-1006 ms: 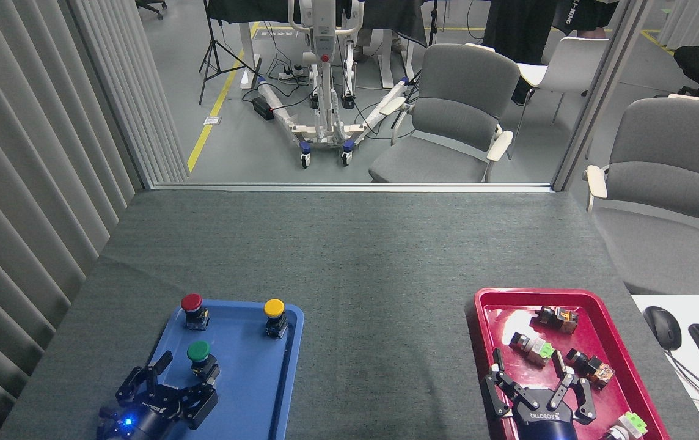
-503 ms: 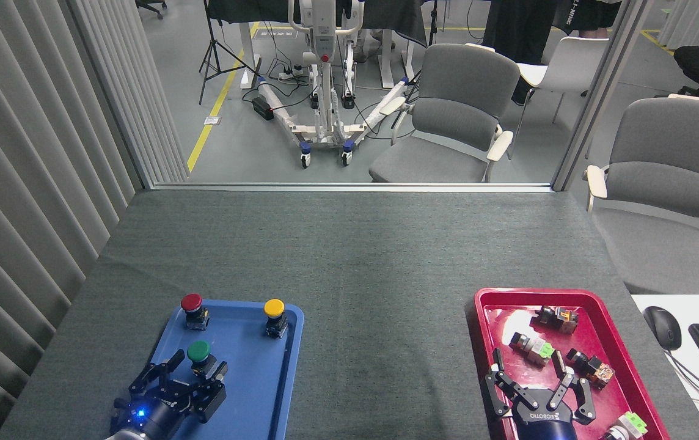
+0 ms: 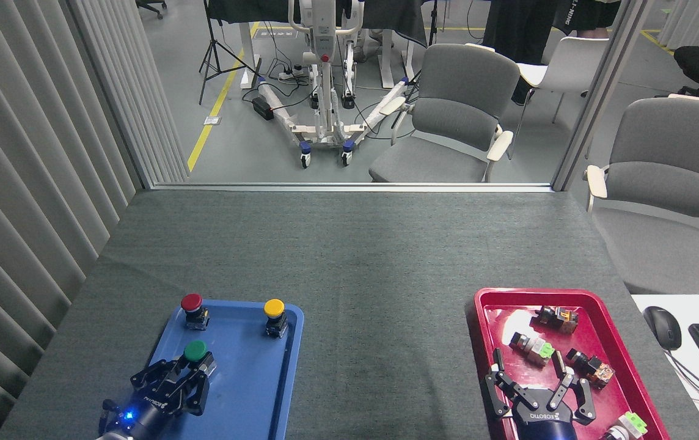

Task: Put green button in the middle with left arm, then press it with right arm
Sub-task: 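Carry the green button off the blue tray toward the table middle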

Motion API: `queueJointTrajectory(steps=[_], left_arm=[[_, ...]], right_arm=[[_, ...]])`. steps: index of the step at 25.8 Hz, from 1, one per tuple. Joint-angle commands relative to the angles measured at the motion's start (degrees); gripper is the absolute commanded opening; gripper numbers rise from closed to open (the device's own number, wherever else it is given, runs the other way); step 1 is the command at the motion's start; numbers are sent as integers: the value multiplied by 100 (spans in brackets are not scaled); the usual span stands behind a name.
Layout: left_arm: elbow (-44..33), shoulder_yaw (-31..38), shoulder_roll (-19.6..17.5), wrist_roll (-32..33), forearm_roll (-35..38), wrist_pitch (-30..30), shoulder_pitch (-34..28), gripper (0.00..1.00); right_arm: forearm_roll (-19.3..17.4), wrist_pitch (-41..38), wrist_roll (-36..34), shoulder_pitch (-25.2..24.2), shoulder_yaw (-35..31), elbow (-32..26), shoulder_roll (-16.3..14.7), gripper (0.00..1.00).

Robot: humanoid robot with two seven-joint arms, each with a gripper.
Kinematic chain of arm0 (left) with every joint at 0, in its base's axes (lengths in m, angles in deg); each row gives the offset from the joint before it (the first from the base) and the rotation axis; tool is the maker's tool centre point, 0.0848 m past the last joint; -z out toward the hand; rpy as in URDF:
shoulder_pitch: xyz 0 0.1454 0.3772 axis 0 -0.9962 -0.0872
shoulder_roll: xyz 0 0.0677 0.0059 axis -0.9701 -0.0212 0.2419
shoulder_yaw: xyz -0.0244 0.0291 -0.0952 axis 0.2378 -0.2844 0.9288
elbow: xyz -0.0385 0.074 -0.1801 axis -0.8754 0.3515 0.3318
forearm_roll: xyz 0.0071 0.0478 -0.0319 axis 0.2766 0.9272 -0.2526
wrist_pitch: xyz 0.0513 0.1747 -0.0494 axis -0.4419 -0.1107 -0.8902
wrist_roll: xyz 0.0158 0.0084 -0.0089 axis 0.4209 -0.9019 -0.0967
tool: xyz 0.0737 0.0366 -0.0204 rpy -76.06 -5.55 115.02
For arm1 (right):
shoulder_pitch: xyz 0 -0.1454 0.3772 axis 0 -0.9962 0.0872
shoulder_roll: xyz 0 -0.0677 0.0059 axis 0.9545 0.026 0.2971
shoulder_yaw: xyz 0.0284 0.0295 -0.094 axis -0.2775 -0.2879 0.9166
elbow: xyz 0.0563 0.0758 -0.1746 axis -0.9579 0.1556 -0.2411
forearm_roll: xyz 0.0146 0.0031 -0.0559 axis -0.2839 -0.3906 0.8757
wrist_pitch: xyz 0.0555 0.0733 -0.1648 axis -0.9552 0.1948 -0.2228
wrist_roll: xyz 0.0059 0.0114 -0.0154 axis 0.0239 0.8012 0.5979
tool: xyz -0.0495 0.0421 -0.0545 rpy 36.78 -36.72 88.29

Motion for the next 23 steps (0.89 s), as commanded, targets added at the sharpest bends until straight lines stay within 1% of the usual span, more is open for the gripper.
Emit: queueJointTrajectory(steps=[1, 3, 5, 8, 12, 16, 19, 23], left_arm=[[-144, 7, -56, -208, -46, -244, -14, 0], [-434, 8, -38, -278, -63, -359, -75, 0], [-724, -28, 58, -313, -55, -359, -146, 0], [-829, -493, 524, -313, 16, -289, -75, 0], [-733, -968, 981, -313, 104, -262, 197, 0], [-267, -1486, 1394, -305, 631, 212, 505, 0], [471, -1829, 1676, -313, 657, 503, 874, 0], [1051, -2269, 1904, -322, 649, 670, 1226, 0]], right_arm=[[0, -3, 1, 0, 2, 2, -3, 100], [0, -3, 1, 0, 2, 2, -3, 100], [0, -3, 1, 0, 2, 2, -3, 100], [0, -3, 1, 0, 2, 2, -12, 100], [-9, -12, 1, 0, -6, 10, -12, 100], [0, 5, 1, 0, -6, 10, -3, 100], [0, -3, 1, 0, -6, 10, 6, 100], [0, -3, 1, 0, -6, 10, 15, 100]])
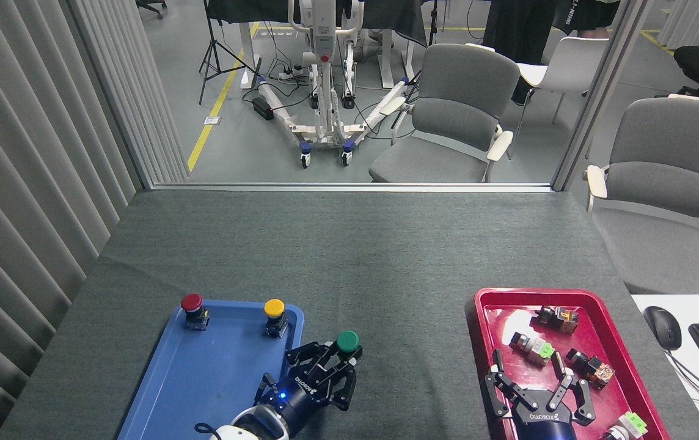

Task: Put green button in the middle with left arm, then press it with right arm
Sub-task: 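Carry the green button off the blue tray toward the table middle, then set the green button on the table, release, withdraw left gripper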

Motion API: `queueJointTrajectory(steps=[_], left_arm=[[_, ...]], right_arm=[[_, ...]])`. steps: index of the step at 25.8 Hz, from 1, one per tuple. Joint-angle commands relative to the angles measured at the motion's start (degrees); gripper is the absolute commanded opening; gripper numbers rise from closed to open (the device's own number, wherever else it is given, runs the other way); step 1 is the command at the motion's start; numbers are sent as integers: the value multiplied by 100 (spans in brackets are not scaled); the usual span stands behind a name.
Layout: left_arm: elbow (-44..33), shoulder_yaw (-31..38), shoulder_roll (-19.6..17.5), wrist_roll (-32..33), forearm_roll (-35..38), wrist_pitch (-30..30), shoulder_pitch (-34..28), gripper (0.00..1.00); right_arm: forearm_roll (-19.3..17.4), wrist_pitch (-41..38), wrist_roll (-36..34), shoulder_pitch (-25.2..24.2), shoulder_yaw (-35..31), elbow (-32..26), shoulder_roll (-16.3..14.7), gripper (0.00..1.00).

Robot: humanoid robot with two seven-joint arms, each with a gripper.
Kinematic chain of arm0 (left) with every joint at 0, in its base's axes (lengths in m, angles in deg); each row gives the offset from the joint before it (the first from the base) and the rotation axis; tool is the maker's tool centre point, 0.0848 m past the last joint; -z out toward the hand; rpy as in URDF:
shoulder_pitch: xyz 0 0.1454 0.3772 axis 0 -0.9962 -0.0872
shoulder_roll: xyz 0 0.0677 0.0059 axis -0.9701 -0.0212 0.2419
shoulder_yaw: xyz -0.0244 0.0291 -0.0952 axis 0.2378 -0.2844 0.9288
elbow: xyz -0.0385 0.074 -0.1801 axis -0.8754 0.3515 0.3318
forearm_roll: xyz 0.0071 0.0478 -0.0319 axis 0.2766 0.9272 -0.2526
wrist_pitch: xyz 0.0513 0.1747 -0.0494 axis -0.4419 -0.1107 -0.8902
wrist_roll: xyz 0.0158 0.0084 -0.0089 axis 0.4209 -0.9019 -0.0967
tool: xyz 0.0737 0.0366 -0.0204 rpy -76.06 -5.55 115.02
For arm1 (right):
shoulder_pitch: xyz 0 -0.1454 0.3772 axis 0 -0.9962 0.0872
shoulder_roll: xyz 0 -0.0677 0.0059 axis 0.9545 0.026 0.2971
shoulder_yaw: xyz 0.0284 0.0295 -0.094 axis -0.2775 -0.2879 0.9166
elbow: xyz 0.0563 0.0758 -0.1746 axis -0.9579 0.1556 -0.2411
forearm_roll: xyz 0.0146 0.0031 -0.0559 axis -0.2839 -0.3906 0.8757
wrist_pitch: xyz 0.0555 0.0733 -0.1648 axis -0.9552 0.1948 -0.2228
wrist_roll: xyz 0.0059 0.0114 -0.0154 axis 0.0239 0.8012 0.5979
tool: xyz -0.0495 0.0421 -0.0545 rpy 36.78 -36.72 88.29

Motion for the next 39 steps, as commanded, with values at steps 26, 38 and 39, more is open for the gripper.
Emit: queueJointTrajectory(steps=[26, 38, 39], left_arm=[[965, -947, 492, -207, -90, 692, 360, 100], [-2814, 345, -1248, 655, -1488, 1052, -1116, 100], [-2982, 618, -1327, 655, -1514, 1132, -1301, 100]], right_arm=[[1, 0, 3, -16, 9, 9, -30, 100], [10, -220, 3, 37, 404, 18, -12, 100], [19, -211, 3, 37, 466, 18, 5, 100]])
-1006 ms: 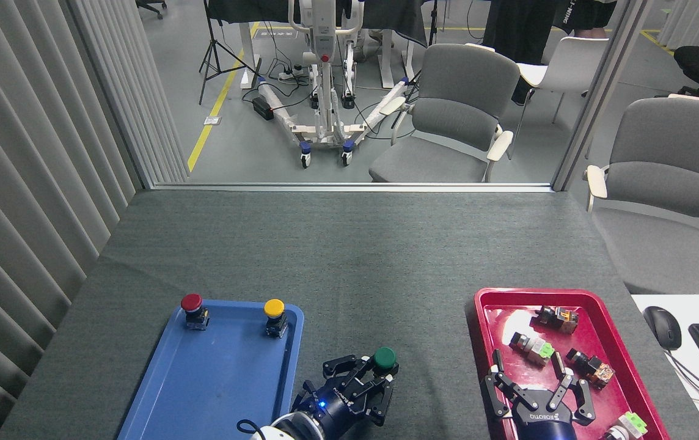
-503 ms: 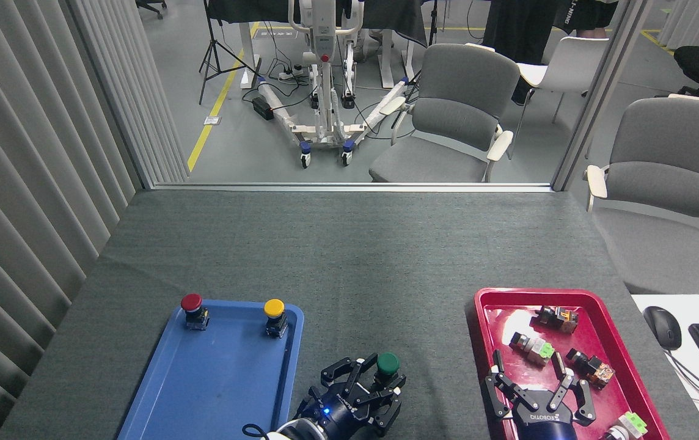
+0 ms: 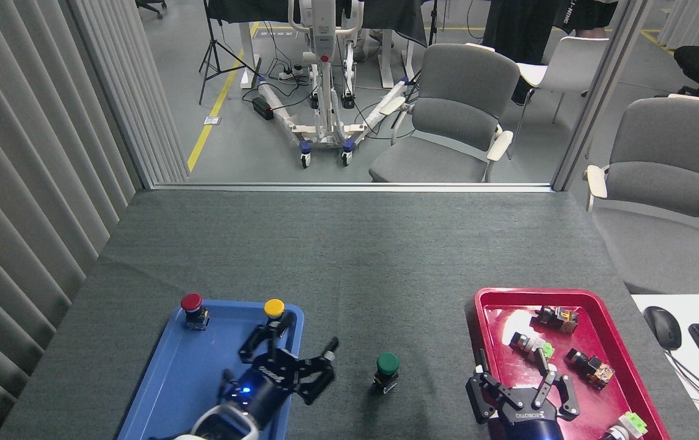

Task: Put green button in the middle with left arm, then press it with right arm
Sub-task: 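Set the green button on the table, release, withdraw left gripper, then press down on the green button with the right gripper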

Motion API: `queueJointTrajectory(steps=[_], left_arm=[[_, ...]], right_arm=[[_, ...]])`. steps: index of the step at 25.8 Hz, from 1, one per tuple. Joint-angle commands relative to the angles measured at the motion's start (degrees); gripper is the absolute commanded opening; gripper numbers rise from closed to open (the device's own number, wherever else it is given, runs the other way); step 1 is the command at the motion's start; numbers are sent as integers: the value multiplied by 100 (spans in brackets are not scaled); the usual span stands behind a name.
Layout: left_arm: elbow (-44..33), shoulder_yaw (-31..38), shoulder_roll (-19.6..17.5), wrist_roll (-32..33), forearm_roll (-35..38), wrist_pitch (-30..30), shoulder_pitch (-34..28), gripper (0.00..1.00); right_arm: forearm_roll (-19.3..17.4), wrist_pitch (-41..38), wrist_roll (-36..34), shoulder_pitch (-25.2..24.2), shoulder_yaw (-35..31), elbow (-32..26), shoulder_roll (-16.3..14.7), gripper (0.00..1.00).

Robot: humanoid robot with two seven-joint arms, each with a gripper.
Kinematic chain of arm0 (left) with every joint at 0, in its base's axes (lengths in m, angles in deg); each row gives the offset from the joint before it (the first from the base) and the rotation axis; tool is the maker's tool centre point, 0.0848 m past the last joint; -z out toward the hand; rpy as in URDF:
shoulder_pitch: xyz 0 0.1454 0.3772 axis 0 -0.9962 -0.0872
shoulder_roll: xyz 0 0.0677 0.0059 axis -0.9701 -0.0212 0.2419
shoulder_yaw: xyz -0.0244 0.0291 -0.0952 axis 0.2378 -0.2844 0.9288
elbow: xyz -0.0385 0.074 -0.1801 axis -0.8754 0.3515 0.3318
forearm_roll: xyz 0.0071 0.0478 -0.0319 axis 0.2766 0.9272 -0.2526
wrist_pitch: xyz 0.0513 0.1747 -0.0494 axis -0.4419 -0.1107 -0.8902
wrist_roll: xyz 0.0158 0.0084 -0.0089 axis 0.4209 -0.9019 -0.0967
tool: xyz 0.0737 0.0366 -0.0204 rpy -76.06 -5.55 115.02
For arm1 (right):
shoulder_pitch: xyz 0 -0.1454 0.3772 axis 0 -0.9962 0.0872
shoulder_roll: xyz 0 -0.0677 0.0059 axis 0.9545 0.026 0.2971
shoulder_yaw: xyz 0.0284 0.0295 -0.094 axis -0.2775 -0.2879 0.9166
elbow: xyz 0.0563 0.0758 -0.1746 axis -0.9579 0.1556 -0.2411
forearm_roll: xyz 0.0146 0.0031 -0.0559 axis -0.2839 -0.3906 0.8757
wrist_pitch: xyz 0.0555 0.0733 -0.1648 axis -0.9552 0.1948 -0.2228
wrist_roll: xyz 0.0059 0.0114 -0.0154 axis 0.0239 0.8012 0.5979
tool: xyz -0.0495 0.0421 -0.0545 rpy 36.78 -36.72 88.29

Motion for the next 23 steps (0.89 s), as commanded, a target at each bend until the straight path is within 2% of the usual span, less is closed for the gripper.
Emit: queueJointTrajectory(steps=[1, 4, 8, 11, 14, 16, 19, 23], left_arm=[[-1001, 1034, -478, 164, -353, 323, -746, 100], [-1063, 1851, -486, 84, -257, 543, -1186, 100], [-1036, 1921, -504, 49, 183, 806, -1432, 99], [-1036, 1957, -504, 32, 209, 824, -1616, 100], [-1045, 1957, -469, 32, 209, 877, -1810, 100], [-1054, 1957, -460, 23, 200, 877, -1880, 100], [-1054, 1965, -460, 23, 183, 877, -1915, 100], [-1019, 1965, -478, 23, 156, 868, -1897, 100]], right_arm=[[40, -35, 1, 16, 247, 0, 30, 100], [110, -8, 10, 34, 449, 0, 136, 98], [172, 53, 19, 157, 757, 9, 206, 95], [172, 211, 80, 271, 1012, 70, 259, 93], [180, 475, 98, 447, 1319, 220, 320, 83], [180, 607, 98, 596, 1539, 422, 373, 75], [180, 607, 98, 755, 1794, 642, 390, 54], [215, 616, 142, 790, 1899, 738, 434, 18]])
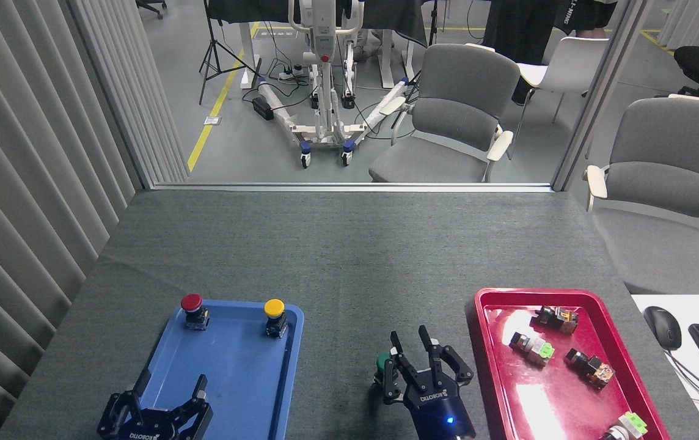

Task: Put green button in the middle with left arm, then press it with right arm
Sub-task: 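Press down on the green button with the right gripper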

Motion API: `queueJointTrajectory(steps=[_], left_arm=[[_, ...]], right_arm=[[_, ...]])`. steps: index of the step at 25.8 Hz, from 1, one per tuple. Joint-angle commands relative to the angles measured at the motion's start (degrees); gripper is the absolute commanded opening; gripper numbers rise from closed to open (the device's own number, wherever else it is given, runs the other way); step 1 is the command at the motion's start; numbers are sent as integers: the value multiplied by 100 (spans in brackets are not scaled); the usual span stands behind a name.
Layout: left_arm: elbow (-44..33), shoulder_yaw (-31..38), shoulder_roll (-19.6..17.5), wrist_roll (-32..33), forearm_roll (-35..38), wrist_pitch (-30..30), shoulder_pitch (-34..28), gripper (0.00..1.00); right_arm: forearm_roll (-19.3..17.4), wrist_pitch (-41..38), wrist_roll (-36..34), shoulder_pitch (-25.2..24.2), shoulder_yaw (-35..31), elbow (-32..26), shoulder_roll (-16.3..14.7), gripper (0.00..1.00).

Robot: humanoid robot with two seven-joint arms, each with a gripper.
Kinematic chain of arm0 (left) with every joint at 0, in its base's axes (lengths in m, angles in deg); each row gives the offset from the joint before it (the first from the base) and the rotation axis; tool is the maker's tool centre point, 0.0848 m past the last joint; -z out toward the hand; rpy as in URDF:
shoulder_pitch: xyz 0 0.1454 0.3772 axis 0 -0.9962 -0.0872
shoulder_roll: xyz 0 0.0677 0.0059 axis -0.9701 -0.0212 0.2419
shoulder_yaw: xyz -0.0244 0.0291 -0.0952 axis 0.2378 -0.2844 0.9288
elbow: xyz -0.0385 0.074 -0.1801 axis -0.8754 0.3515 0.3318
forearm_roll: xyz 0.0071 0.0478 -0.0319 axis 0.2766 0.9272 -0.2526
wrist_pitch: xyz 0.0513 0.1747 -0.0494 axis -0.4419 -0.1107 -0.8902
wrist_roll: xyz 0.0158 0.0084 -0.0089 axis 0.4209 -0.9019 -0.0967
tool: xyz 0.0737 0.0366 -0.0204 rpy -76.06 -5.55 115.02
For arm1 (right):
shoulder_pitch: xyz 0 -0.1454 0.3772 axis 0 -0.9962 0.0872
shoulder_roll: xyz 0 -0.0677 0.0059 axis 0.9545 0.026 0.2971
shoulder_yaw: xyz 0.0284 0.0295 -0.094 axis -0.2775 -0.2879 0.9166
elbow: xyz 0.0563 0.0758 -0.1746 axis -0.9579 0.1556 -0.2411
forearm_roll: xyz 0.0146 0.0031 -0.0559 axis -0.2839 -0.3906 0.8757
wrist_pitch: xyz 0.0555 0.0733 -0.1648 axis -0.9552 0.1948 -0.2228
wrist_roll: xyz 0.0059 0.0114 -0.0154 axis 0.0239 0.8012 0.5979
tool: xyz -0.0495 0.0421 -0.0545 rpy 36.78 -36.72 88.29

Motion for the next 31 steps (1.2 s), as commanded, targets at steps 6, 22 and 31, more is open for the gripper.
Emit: queueJointTrajectory(steps=[6, 22, 31], left_arm=[[16, 39, -6, 52, -29, 6, 62, 99], [262, 189, 38, 8, -55, -3, 89, 100], [209, 198, 38, 8, -178, -21, 89, 100]], right_arm=[[123, 30, 237, 120, 201, 331, 48, 0], [114, 57, 246, 129, 254, 815, -4, 0], [53, 189, 238, 120, 315, 867, -31, 1]])
